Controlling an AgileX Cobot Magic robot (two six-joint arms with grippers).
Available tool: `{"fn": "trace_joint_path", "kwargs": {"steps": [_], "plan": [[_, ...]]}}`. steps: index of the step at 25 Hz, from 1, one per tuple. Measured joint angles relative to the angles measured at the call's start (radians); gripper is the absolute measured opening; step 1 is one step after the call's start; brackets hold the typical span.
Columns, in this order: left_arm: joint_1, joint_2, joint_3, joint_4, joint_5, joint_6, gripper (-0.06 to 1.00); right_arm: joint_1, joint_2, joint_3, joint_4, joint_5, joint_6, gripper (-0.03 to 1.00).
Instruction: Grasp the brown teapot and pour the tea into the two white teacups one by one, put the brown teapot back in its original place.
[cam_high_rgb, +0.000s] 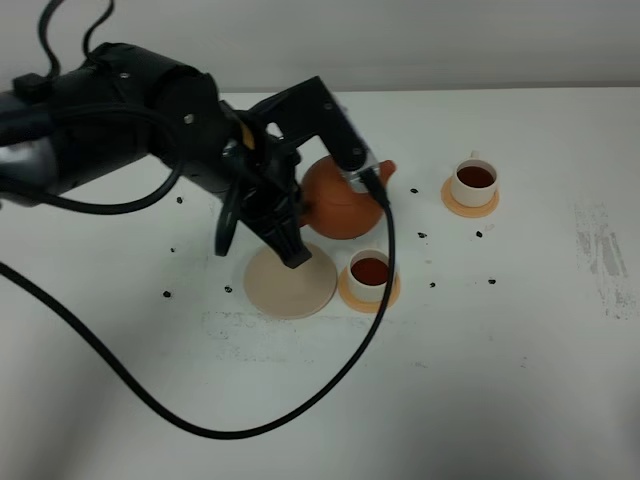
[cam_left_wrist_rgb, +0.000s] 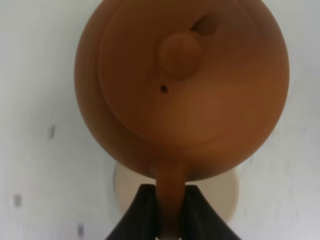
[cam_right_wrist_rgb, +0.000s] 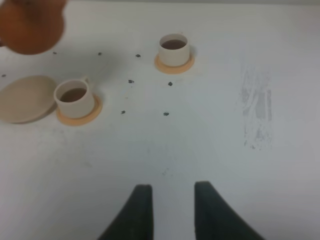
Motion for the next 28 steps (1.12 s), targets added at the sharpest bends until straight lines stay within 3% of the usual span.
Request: {"fn": "trace_joint_path", "kwargs": {"steps": [5,10,28], "plan": [[0.07,-0.051,0.128,0.001,-0.007,-0.049,0.13,0.0,0.0,0.0,0.0,0.0,0.0,0.23],[0.077,-0.048,0.222,-0.023,-0.042,-0.051,0.13,0.0,0.0,0.0,0.0,0.0,0.0,0.23],[0.086,0.074,0.243,-0.031,-0.124,-0.08,0.13,0.0,0.0,0.0,0.0,0.0,0.0,0.23]]}}
